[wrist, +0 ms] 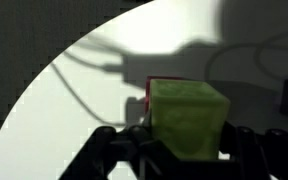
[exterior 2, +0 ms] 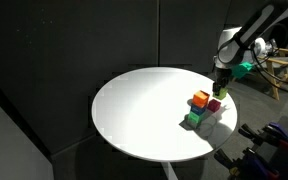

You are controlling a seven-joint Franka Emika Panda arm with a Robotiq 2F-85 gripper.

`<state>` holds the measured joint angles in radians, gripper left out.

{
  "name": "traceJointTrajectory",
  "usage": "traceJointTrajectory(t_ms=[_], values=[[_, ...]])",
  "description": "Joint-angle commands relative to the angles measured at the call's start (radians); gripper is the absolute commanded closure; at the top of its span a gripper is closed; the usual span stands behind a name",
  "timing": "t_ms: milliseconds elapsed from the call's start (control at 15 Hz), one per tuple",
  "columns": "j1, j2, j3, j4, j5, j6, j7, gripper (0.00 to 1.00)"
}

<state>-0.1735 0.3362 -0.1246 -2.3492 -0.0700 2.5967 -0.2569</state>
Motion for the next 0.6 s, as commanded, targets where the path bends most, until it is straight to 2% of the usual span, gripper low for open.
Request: traceJointTrajectory(t_ms=[0,533], values=[[0.013,-0.015,0.002,-0.017,-0.02,0.016,0.029,0.75],[0.05,-0.013,0.002,-0.025,-0.022,0.015,0.088,0.75]])
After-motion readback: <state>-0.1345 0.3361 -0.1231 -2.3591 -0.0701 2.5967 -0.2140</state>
